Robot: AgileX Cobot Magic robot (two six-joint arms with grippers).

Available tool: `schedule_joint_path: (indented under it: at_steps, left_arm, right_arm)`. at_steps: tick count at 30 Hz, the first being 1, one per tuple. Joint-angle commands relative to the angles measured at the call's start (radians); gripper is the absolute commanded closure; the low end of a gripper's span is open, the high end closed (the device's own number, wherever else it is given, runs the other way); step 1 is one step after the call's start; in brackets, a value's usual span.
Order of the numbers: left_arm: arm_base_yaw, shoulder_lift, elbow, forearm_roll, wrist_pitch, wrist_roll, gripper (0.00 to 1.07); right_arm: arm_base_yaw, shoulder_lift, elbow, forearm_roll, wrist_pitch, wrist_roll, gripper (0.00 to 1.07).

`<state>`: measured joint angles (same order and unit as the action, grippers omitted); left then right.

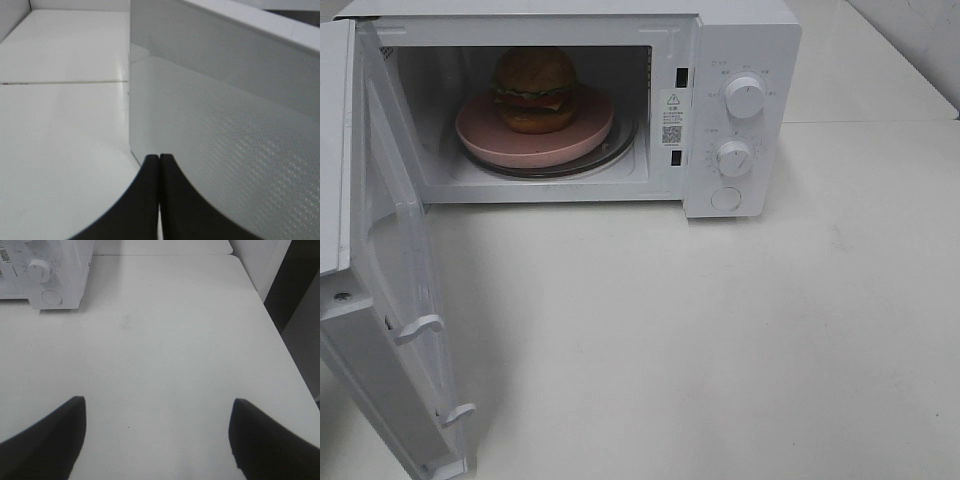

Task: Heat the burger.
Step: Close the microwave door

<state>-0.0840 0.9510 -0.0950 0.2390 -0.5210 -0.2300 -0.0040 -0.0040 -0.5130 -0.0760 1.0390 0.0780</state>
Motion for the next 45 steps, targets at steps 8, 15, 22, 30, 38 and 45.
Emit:
schedule_joint_path:
  at_steps: [8, 15, 22, 30, 38, 45]
  left_arm:
    - [-0.006, 0.145, -0.025, 0.406, -0.087, -0.301, 1.07]
    - [-0.006, 0.229, -0.05, 0.467, -0.18, -0.31, 1.07]
    - [-0.028, 0.332, -0.057, 0.418, -0.295, -0.271, 1.07]
    - [-0.213, 0.452, -0.136, 0.194, -0.292, -0.125, 1.07]
    - [-0.391, 0.562, -0.248, -0.027, -0.291, -0.021, 1.07]
    - [-0.559, 0.685, -0.405, -0.249, -0.281, 0.081, 1.07]
  right_arm:
    - [-0.008, -0.026, 0.001, -0.005, -0.005, -0.004, 0.32]
    - [-0.008, -0.026, 0.001, -0.005, -0.005, -0.004, 0.32]
    - [-0.008, -0.026, 0.001, -0.005, -0.005, -0.004, 0.32]
    - [-0.008, -0.026, 0.001, -0.005, -0.005, -0.004, 0.32]
    - [-0.008, -0.026, 0.001, -0.005, -0.005, -0.004, 0.32]
    - [-0.008, -0.026, 0.001, -0.005, -0.005, -0.004, 0.32]
